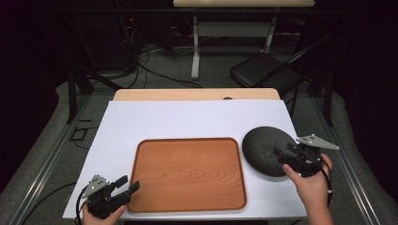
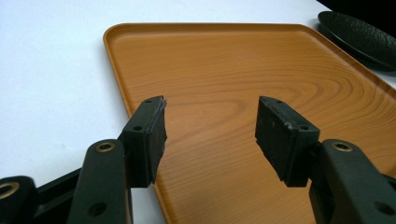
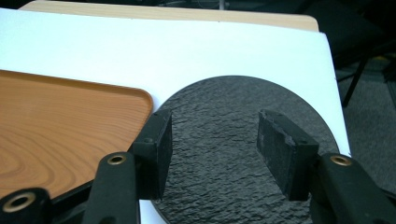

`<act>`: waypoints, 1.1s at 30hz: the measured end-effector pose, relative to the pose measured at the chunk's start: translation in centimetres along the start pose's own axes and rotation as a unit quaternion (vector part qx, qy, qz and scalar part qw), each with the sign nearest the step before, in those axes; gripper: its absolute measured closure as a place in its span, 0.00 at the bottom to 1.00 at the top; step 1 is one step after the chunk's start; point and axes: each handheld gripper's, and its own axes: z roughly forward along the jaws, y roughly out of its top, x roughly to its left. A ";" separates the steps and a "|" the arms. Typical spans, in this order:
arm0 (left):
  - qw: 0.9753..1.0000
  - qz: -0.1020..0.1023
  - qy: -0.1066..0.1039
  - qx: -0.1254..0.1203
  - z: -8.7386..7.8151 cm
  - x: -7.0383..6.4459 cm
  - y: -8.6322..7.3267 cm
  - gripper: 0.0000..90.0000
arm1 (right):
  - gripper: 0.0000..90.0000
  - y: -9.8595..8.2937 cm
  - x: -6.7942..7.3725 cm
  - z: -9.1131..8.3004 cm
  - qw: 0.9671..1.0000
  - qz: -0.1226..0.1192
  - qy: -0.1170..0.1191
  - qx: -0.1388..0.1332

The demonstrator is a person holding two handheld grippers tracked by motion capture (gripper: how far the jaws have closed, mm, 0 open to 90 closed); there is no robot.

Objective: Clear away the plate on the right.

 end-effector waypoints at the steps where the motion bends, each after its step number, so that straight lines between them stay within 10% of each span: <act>1: 1.000 0.000 0.001 0.001 0.0 0.0 0.0 0.48 | 0.50 0.0 -0.3 0.0 1.000 0.005 -0.001 0.006; 17: 1.000 -0.005 0.003 0.002 0.2 0.1 0.0 0.48 | 0.52 -2.5 -6.2 2.0 0.993 0.103 -0.026 0.042; 33: 1.000 -0.013 0.000 0.006 0.3 0.3 0.0 0.48 | 0.62 -0.4 -11.2 4.6 0.988 0.127 -0.008 0.083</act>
